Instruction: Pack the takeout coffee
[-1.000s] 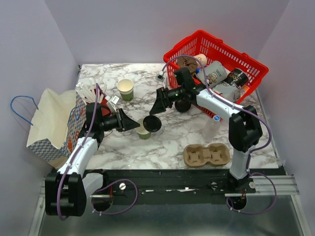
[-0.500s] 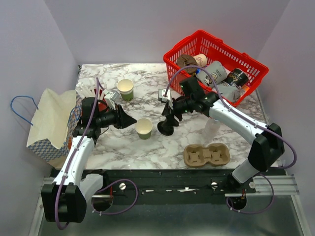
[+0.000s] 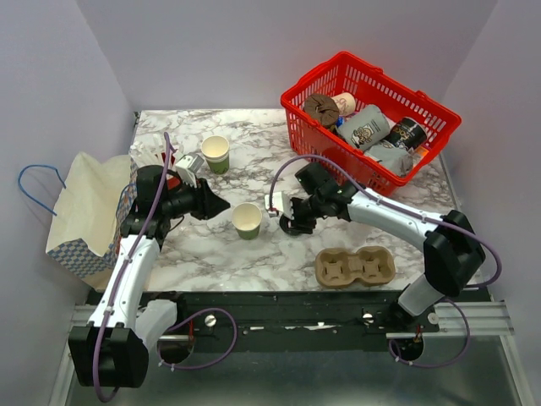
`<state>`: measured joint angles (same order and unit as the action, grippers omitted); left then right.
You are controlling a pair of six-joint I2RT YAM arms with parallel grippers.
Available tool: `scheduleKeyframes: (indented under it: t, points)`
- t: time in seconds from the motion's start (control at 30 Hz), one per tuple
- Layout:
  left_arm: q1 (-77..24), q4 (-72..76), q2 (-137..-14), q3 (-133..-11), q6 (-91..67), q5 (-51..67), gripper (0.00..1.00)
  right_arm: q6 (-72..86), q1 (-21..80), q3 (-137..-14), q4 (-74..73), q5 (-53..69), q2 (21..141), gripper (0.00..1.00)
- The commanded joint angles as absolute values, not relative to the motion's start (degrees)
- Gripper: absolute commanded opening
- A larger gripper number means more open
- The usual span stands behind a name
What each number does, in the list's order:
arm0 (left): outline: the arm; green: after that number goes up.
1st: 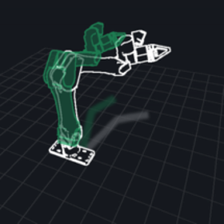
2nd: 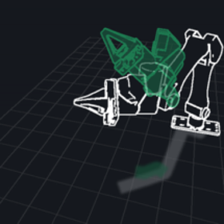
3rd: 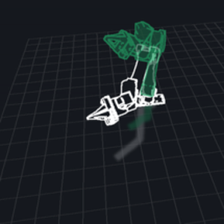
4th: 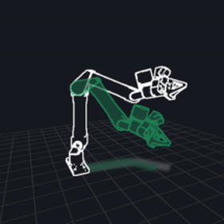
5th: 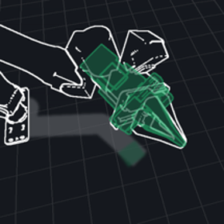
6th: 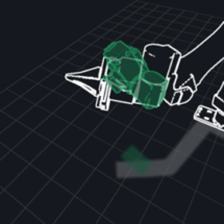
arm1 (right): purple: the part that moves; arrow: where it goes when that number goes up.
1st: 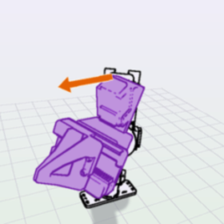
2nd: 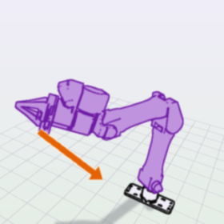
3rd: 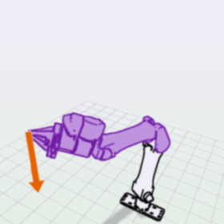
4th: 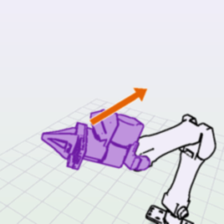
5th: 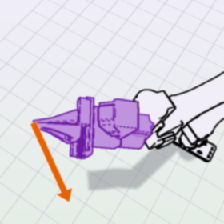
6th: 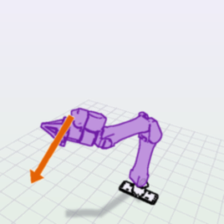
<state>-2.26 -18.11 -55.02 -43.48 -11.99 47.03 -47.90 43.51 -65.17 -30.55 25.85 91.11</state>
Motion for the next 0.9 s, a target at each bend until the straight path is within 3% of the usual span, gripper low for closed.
scheduleKeyframes:
  t: [0.0, 0.3, 0.63, 0.87]
  points:
    - [-2.02, -20.65, -53.17, -44.82, -9.4, 45.88, 0.36, -51.05, 44.3, -65.74, -28.99, 20.04, 94.3, 0.5]
    - [-2.02, -20.74, -51.68, -44.03, -10.02, 45.0, 0.36, -53.79, 46.32, -66.0, -31.46, 19.17, 98.61, 0.49]
    - [-2.02, -21.71, -51.33, -44.47, -9.58, 44.74, 0.36, -54.93, 47.11, -65.92, -29.62, 14.33, 102.3, 0.4]
    - [-2.02, -21.1, -51.86, -44.56, -9.84, 44.74, 0.36, -53.97, 47.29, -65.39, -29.18, 12.83, 102.13, 0.25]
